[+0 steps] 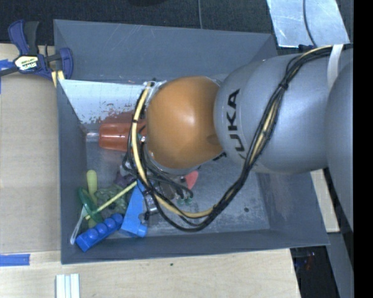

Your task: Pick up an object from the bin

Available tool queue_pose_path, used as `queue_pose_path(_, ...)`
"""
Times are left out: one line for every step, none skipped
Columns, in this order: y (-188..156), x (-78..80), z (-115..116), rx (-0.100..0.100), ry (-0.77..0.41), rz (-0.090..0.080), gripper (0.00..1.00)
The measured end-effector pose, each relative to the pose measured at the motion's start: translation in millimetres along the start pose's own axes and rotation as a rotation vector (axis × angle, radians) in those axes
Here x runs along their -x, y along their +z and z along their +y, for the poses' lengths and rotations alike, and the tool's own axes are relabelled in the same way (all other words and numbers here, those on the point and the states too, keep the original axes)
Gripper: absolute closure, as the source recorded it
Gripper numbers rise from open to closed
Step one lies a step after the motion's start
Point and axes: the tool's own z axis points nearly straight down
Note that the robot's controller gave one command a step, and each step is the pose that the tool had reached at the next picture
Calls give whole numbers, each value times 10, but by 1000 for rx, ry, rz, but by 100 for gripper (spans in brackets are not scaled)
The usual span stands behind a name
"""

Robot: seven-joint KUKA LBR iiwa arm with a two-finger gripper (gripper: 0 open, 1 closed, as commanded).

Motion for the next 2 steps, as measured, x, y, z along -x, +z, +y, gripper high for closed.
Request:
queue_pose_path(379, 342, -344, 1, -80, -5, 0)
queue_pose_path(862, 145, -707, 4, 266, -9, 0)
